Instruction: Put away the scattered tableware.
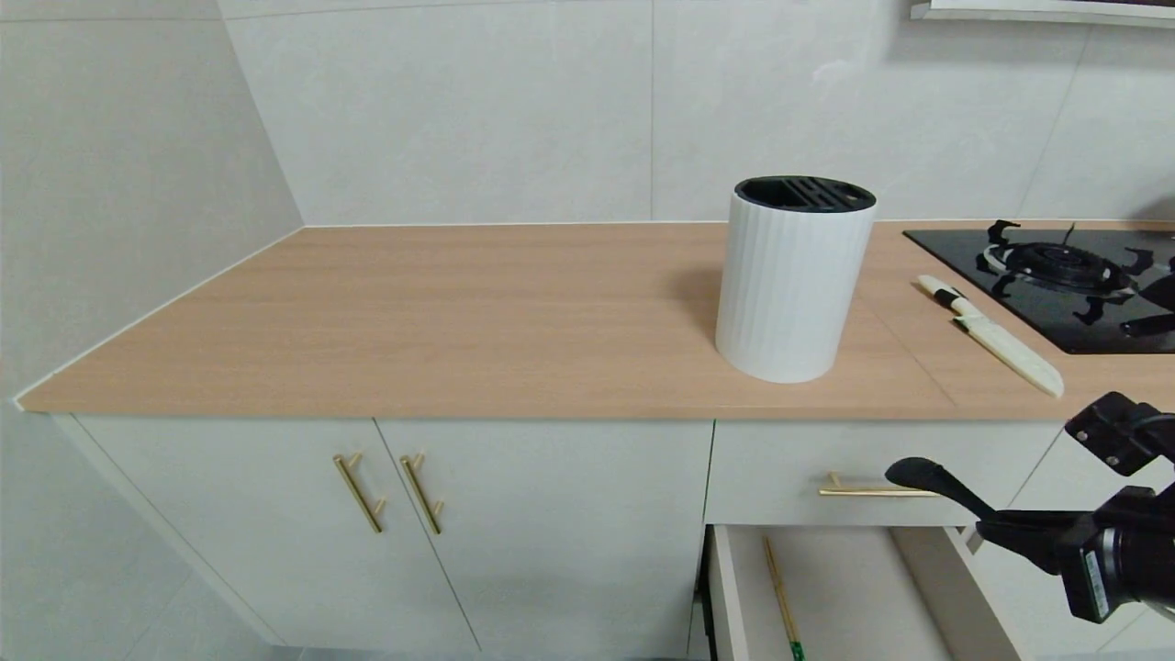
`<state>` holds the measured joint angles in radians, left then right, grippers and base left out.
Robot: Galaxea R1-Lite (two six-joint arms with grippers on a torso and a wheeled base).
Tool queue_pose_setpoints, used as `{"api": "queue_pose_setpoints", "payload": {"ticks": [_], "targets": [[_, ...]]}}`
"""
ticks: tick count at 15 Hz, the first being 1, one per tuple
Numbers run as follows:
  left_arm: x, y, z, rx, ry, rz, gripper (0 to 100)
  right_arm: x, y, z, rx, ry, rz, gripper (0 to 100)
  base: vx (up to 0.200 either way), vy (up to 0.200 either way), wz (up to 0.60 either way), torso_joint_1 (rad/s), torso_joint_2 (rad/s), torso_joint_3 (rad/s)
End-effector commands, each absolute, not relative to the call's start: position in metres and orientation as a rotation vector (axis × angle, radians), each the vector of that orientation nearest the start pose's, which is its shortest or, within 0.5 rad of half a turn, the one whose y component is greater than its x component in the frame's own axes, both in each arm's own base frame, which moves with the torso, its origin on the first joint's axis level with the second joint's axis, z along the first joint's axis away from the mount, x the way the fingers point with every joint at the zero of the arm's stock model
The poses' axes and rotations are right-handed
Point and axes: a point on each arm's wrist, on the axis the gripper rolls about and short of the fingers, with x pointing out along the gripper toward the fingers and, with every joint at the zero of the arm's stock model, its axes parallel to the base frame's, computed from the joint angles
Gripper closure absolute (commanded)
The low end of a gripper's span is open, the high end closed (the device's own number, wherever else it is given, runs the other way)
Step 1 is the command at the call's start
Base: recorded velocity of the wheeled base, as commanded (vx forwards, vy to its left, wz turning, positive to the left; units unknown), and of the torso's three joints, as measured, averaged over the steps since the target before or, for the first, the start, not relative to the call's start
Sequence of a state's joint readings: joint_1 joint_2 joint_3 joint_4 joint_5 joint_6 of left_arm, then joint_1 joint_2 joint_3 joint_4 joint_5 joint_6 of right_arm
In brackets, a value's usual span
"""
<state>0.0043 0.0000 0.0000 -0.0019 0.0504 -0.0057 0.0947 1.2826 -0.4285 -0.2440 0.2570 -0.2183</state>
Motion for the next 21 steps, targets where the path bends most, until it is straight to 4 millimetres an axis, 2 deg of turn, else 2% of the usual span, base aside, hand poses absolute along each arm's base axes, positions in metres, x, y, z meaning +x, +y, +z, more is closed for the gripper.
{"api": "queue_pose_setpoints", "payload": {"ticks": [1,16,21], "targets": [[-0.023,0.001,0.076,-0.006,-0.003,0.055,0,0.167,0.028,0.138,-0.172,0.608,0.444,100,0.000,0.000,0.00,-0.183,0.46,0.276],[-0.023,0.001,0.076,-0.006,-0.003,0.055,0,0.179,0.032,0.117,-0.172,0.723,0.462,100,0.000,0.000,0.00,-0.143,0.46,0.306],[-0.023,0.001,0.076,-0.006,-0.003,0.055,0,0.181,0.032,0.116,-0.170,0.725,0.462,100,0.000,0.000,0.00,-0.016,0.07,0.053]]}}
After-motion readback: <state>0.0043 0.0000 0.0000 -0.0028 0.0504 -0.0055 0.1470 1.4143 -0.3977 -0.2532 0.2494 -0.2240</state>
